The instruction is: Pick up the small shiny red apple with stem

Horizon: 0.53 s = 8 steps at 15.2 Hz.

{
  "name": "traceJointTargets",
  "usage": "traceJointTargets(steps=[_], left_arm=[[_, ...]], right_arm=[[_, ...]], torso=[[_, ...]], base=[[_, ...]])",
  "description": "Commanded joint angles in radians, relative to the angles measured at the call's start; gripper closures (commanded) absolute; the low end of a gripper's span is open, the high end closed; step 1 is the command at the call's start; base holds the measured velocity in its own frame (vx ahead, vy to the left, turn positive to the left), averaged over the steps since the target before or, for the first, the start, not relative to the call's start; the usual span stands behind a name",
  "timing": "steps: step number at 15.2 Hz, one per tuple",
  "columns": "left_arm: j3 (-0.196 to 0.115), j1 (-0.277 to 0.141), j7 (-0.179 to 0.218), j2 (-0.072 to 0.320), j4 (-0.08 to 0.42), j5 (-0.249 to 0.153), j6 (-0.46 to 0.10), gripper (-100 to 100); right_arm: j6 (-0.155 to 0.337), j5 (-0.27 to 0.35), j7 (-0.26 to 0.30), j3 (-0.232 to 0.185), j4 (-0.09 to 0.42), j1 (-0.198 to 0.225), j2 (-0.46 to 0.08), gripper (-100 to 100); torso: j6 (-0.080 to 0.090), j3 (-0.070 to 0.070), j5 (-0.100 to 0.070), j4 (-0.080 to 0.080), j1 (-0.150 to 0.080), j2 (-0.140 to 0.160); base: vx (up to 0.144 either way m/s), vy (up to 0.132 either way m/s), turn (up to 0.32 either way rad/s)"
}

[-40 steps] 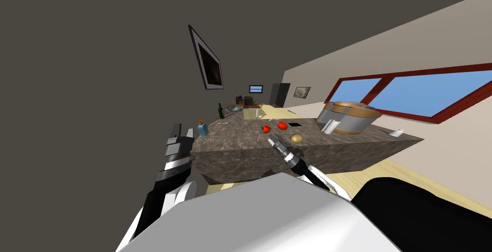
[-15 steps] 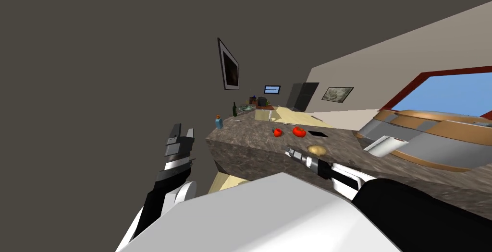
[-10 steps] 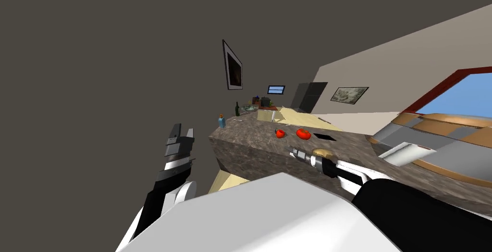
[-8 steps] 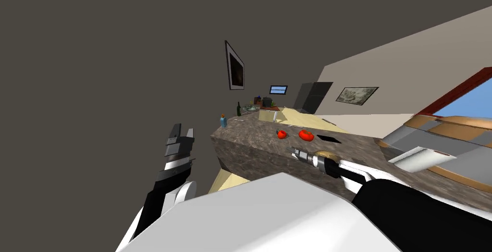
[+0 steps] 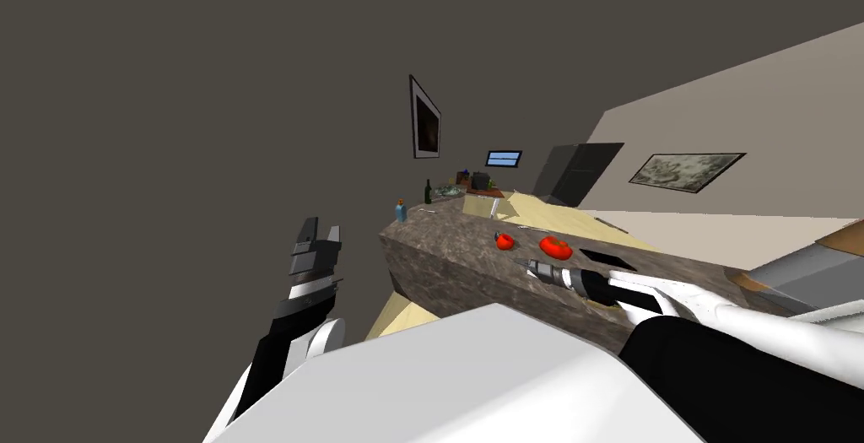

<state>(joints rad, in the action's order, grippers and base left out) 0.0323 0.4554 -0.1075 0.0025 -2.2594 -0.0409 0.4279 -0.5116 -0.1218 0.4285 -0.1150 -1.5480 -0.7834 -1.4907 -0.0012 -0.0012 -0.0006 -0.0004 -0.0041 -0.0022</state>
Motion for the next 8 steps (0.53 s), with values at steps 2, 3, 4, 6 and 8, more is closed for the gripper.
traceJointTargets(steps=[2,3,4,6,8], left_arm=[[0.000,0.000,0.000,0.000,0.000,0.000,0.000,0],[0.000,0.000,0.000,0.000,0.000,0.000,0.000,0],[0.000,0.000,0.000,0.000,0.000,0.000,0.000,0],[0.000,0.000,0.000,0.000,0.000,0.000,0.000,0],[0.000,0.000,0.000,0.000,0.000,0.000,0.000,0]], right_arm=[[0.010,-0.014,0.044,-0.018,0.040,-0.011,-0.067,-100],[0.010,-0.014,0.044,-0.018,0.040,-0.011,-0.089,-100],[0.010,-0.014,0.044,-0.018,0.040,-0.011,-0.101,-100],[0.014,-0.026,0.075,-0.024,0.067,-0.029,-0.144,-100],[0.018,-0.038,0.106,-0.032,0.091,-0.047,-0.191,-100]], torso=[[0.001,0.000,0.000,0.000,0.000,0.000],[0.000,0.000,0.000,0.000,0.000,0.000],[0.000,0.000,0.000,0.000,0.000,0.000],[0.000,0.000,0.000,0.000,0.000,0.000],[0.001,0.000,0.000,0.000,0.000,0.000]], base=[[-0.001,-0.038,0.205],[-0.004,-0.049,0.309],[-0.005,-0.045,0.074],[-0.006,-0.050,0.253],[-0.007,-0.045,0.183]])
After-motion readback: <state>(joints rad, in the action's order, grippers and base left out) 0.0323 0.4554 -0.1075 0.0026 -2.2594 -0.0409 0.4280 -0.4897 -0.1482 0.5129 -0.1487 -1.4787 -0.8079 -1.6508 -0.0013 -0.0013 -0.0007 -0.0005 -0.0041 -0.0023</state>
